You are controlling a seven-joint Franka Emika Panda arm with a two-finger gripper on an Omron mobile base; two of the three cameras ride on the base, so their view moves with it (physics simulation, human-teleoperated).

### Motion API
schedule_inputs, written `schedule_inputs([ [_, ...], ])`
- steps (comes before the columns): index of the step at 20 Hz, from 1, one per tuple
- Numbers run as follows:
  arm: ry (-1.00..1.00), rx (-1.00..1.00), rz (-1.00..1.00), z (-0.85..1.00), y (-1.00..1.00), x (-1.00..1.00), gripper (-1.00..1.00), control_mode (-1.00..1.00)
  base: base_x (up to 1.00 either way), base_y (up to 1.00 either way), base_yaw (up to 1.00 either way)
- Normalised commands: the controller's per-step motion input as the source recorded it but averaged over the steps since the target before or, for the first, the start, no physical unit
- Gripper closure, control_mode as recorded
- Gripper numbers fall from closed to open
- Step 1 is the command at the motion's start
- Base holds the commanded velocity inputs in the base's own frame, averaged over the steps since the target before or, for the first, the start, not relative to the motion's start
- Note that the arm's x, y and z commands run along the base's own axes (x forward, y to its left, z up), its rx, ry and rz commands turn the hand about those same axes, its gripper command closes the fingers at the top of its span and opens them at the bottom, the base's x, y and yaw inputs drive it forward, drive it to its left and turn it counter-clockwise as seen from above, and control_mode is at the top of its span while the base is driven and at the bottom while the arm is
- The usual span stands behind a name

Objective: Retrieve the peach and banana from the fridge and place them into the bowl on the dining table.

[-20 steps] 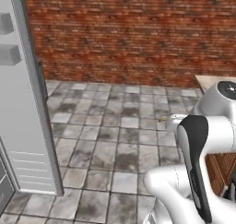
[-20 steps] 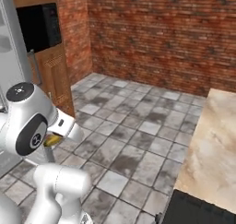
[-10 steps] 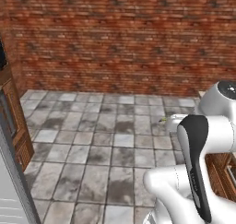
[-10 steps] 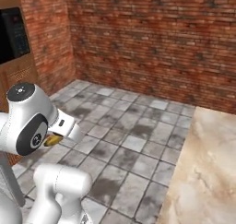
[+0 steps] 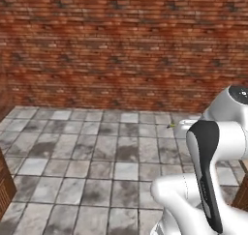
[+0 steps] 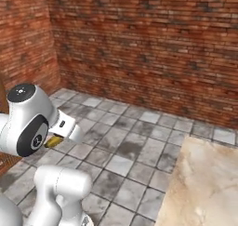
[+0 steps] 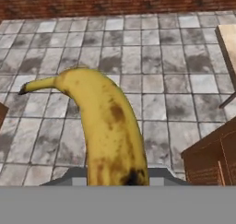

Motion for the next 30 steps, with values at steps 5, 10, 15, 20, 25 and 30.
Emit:
schedule_inputs([
  [5,0.0,0.0,0.0,0.0,0.0,0.0,1.0,1.0,1.0,-0.33,-0.14],
  [10,0.0,0.0,0.0,0.0,0.0,0.0,1.0,1.0,1.0,-0.21,-0.23],
  [15,0.0,0.0,0.0,0.0,0.0,0.0,1.0,1.0,1.0,-0.15,-0.39],
  [20,0.0,0.0,0.0,0.0,0.0,0.0,1.0,1.0,1.0,0.0,-0.5],
  [25,0.0,0.0,0.0,0.0,0.0,0.0,1.0,1.0,0.85,0.0,-0.6],
  [30,0.0,0.0,0.0,0.0,0.0,0.0,1.0,1.0,0.83,0.03,-0.66],
])
